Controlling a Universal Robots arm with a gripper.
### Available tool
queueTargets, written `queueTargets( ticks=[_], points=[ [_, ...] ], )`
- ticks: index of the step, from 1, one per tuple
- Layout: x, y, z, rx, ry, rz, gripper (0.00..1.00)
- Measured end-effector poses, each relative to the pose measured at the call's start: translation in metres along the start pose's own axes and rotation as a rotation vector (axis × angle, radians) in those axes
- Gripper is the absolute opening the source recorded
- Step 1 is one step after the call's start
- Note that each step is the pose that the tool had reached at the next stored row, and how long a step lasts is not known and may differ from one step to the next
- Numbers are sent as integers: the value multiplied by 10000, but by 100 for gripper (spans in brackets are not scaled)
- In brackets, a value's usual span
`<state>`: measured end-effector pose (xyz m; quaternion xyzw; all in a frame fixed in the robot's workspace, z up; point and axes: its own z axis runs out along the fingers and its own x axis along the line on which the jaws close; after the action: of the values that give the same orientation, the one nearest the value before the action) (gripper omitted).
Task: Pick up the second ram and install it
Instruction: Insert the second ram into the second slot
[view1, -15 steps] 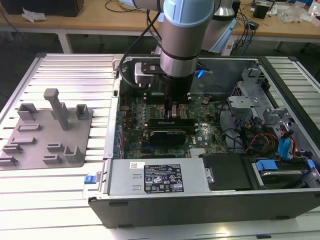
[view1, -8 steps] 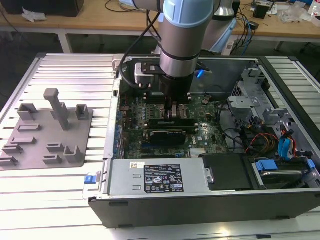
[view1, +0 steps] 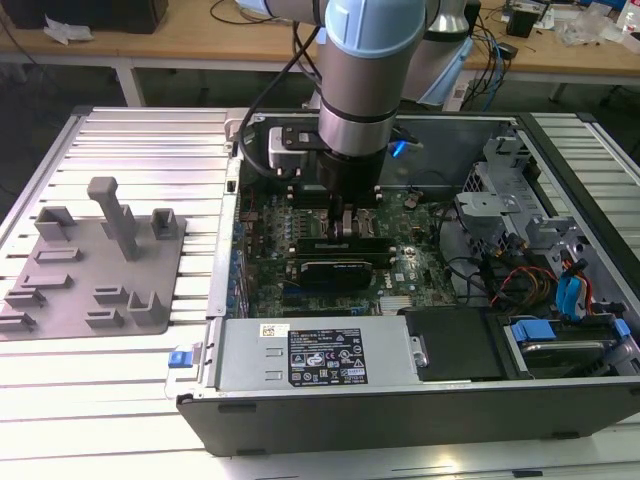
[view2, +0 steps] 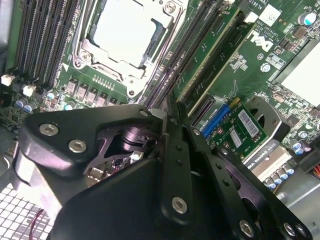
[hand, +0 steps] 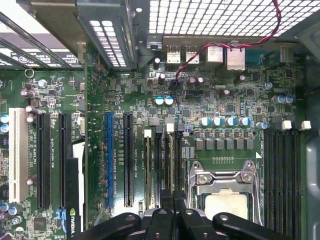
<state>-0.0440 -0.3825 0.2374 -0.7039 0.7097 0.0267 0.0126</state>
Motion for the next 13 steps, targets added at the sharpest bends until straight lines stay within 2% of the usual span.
queueTargets(
  ticks=[13],
  points=[
    [1, -6, 33, 2, -4, 1, 9]
  ],
)
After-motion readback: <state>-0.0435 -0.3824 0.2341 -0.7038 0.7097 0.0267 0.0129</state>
